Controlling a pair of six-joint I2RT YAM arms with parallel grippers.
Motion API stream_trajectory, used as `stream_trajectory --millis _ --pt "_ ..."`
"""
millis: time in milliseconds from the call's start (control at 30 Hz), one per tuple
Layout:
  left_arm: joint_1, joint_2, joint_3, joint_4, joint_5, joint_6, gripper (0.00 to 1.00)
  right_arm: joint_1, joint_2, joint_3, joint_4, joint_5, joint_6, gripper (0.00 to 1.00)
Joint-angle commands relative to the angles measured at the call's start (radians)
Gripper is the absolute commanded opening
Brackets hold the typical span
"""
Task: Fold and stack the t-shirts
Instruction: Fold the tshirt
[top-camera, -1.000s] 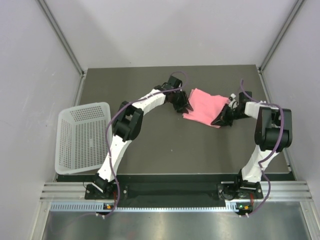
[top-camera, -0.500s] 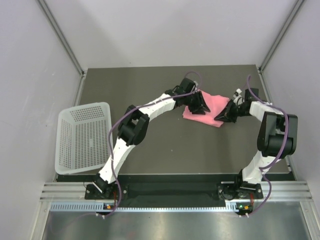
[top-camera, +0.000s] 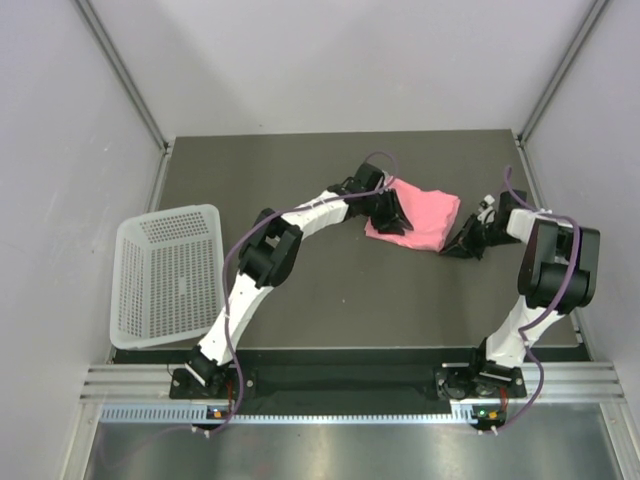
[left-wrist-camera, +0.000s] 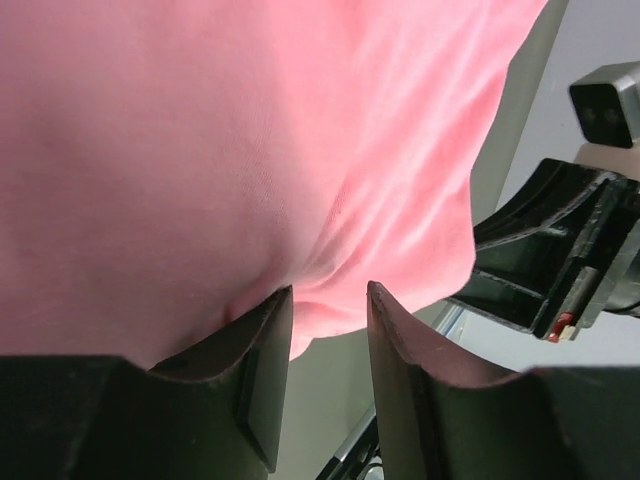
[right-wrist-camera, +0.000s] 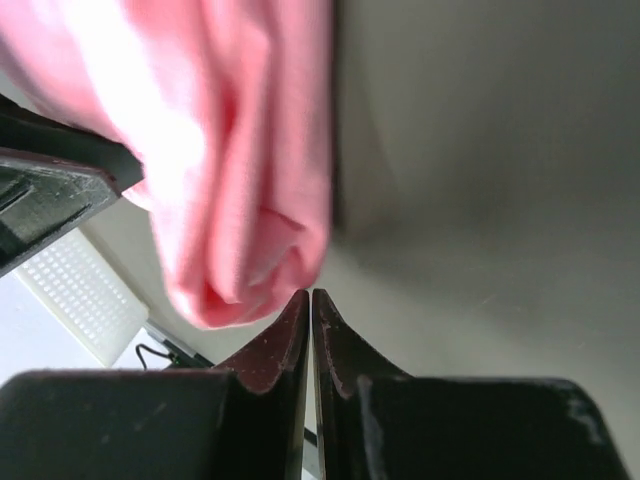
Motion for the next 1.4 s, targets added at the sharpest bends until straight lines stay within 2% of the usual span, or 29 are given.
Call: stream_trajectory --millis 0,200,367,433,567,633,733,867,967,1100,1367 --pt "0.026 -0.056 0.064 -0.062 -0.013 0.059 0.42 -0.004 -0.077 0.091 -0.008 -0.002 0.001 0.05" --pt "0.026 -0.115 0.110 -0.024 0.049 0.013 0.43 0.024 -0.110 0.222 -0.020 -0.026 0.073 0.05" --pt "0.033 -0.150 0.076 -0.063 0.030 0.052 0.43 0.061 -0.082 0.260 -0.005 -0.050 0.093 0.06" --pt "0.045 -0.159 0.048 -0.068 0.035 0.056 0.43 0.087 -0.080 0.246 0.039 -0.058 0.110 0.06" --pt "0.066 -0.175 -0.033 -0.062 0.026 0.077 0.42 0.131 -0.019 0.228 0.151 -0.177 0.110 0.07" --pt "0.072 -0.169 -0.050 -0.057 0.024 0.092 0.42 0.131 0.039 0.213 0.229 -0.229 0.105 0.02" --pt "0.083 -0.143 -0.065 -0.056 0.030 0.121 0.41 0.120 0.097 0.132 0.352 -0.340 0.113 0.00" --pt "0.111 -0.107 -0.096 -0.033 0.050 0.123 0.40 0.104 0.137 0.079 0.330 -0.401 0.033 0.00" --pt "0.134 -0.090 -0.128 -0.004 0.046 0.120 0.40 0.052 0.165 0.012 0.316 -0.403 -0.025 0.00" --pt "0.148 -0.072 -0.136 -0.023 0.044 0.146 0.39 -0.069 0.162 -0.062 0.371 -0.395 0.028 0.00" --pt "0.148 -0.129 -0.143 -0.121 -0.042 0.226 0.37 -0.091 0.069 -0.047 0.299 -0.351 0.006 0.00"
